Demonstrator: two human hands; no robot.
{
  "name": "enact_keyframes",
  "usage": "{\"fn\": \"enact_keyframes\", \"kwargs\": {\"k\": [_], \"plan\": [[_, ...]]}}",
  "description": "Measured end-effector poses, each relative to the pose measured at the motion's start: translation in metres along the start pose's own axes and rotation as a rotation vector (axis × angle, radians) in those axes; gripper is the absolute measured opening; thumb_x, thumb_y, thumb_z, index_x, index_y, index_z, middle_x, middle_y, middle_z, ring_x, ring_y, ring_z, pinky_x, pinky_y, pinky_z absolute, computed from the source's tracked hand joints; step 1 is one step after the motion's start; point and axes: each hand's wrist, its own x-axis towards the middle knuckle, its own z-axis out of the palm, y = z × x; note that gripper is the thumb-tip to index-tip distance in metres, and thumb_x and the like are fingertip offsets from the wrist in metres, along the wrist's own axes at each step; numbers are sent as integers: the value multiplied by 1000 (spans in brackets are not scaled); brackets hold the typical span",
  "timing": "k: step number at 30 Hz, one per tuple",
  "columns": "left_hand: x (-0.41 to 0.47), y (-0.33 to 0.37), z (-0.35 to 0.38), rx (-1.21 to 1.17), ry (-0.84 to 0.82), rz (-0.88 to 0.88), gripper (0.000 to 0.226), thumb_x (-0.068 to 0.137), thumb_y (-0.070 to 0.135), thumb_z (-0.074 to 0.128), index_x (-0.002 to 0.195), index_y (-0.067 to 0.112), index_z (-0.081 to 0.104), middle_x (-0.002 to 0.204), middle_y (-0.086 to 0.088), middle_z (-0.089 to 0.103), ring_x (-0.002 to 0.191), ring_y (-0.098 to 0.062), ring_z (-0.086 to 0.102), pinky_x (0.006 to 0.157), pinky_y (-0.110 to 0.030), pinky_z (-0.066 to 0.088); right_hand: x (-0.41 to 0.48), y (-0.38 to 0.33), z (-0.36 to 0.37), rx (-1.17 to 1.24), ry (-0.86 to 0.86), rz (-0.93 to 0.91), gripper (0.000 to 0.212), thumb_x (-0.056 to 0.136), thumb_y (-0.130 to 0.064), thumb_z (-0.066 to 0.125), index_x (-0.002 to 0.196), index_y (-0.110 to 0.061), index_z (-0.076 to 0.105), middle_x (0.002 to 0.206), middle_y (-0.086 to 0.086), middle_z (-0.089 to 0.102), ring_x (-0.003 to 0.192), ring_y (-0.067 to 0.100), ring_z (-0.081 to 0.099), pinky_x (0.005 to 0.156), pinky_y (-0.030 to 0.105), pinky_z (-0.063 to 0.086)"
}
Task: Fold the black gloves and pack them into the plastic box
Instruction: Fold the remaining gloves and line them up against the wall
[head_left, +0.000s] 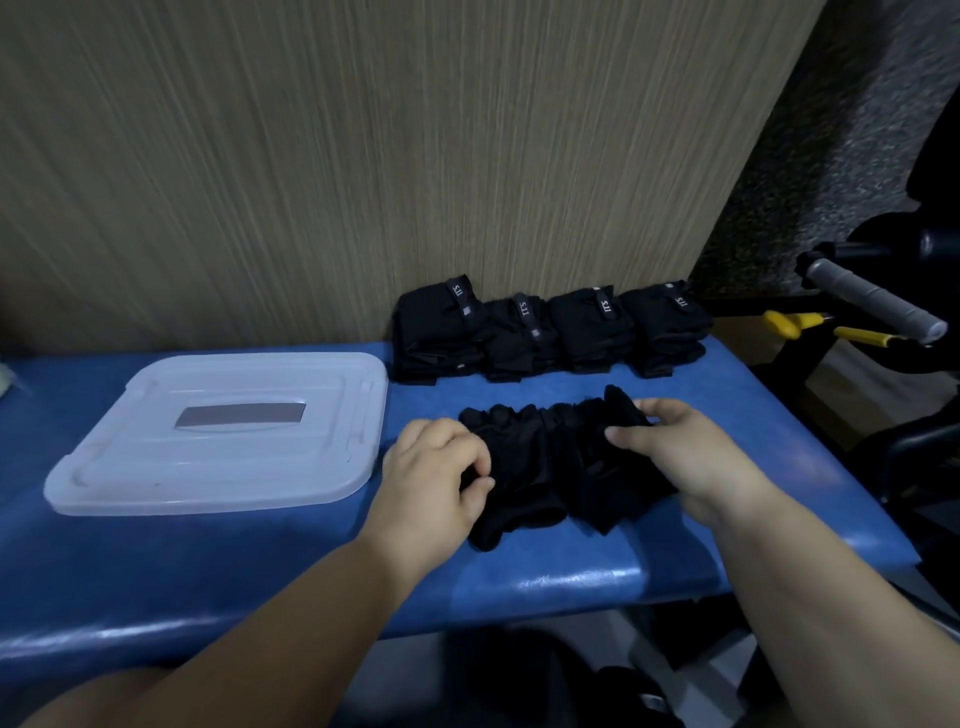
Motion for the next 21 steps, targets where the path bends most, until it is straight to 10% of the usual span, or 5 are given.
{"fn": "enact_keyframes", "kwargs": {"k": [7, 11, 15, 21], "plan": [[3, -2, -2, -47, -149, -25, 19, 93, 25, 59, 104, 33, 71, 100, 26, 53, 106, 1, 36, 101, -22, 31, -11, -16, 20, 254, -278, -59, 35, 85, -25, 64, 118, -14, 60, 104, 7, 66, 97, 22, 62, 89, 43, 49], [9, -2, -8, -243, -205, -222, 24, 93, 14, 51, 78, 28, 63, 84, 14, 59, 94, -9, 49, 78, -14, 35, -20, -16, 31, 235, -530, -106, 41, 82, -27, 58, 121, -14, 58, 114, 9, 70, 108, 21, 66, 93, 36, 53], [13, 3, -21, -567, -127, -535, 29, 97, 15, 38, 94, 14, 67, 89, -1, 66, 86, -15, 55, 82, -28, 42, -14, -8, 39, -10, -302, -246, 15, 94, -11, 58, 104, -18, 66, 98, 5, 72, 93, 16, 69, 77, 25, 56], [16, 3, -27, -657, -128, -707, 51, 92, 58, 45, 79, 13, 66, 73, 7, 62, 71, -12, 55, 73, -28, 42, -3, 9, 38, -541, -87, -113, 25, 87, -51, 60, 94, -27, 60, 85, -6, 67, 79, 13, 63, 71, 29, 50]]}}
